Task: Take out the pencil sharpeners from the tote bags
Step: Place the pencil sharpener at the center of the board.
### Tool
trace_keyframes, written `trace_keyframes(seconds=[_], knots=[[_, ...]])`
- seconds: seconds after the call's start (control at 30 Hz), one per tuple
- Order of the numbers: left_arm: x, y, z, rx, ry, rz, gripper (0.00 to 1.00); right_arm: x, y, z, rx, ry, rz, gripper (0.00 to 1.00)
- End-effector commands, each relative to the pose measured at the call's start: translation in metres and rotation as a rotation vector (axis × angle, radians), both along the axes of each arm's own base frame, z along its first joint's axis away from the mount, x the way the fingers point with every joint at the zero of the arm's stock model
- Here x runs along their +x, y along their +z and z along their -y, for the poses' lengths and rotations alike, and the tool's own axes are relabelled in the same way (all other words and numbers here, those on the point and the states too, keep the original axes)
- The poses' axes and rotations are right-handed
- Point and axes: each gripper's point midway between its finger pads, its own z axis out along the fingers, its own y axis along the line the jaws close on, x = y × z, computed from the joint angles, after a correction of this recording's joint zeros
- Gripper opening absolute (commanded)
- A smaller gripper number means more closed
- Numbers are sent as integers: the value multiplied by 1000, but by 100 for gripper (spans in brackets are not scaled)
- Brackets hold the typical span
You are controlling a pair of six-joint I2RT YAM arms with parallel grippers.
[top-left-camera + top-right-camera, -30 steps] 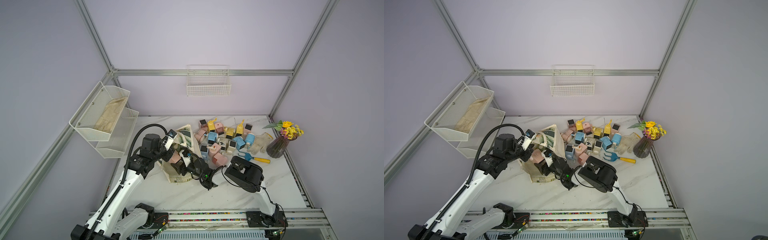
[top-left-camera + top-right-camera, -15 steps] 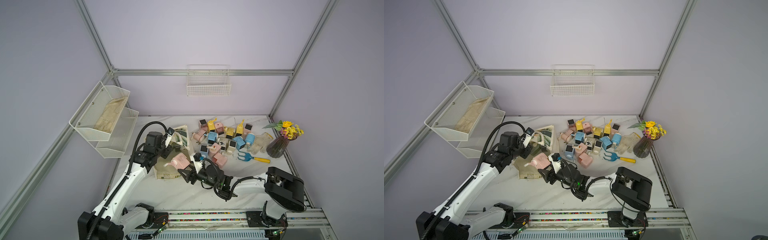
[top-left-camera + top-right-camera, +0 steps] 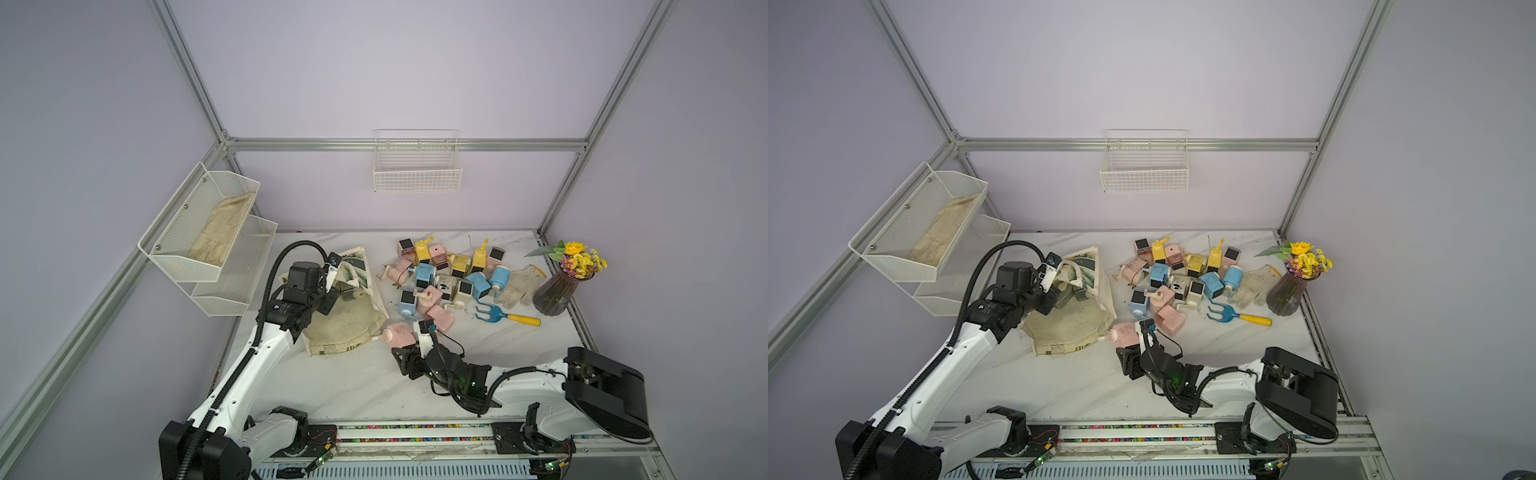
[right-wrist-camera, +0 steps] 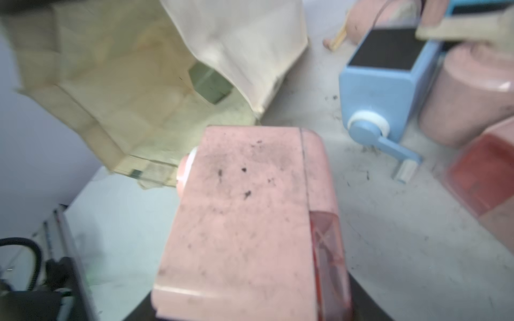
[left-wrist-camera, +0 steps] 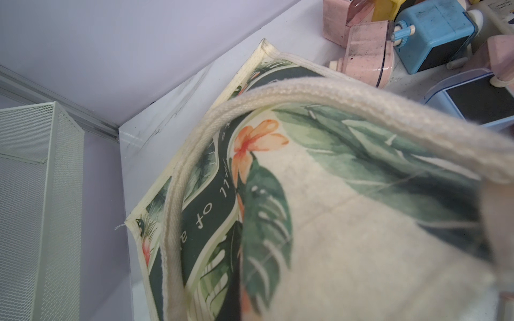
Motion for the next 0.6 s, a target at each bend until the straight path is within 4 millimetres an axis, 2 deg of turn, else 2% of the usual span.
trace_keyframes(seconds=[0.0,0.2,0.4,0.47,0.53,0.57], knots=[[5,48,-7,-42,46,142,0,8,-23,1,-11,-85,-48,25],[2,53,-9,-44,53,160,0,34,-54,-4,-71,-148,-58,26],[-1,54,-9,-55,55,163,0,88,-73,1,-86,-229,-48,30],[-2,53,-7,-62,49,159,0,101,-70,-5,-73,-245,-36,43],[-3,51,-5,-68,39,153,0,113,-67,-16,-71,-244,-7,67],[-4,50,-5,-71,37,149,0,118,-65,-19,-78,-248,-5,76]])
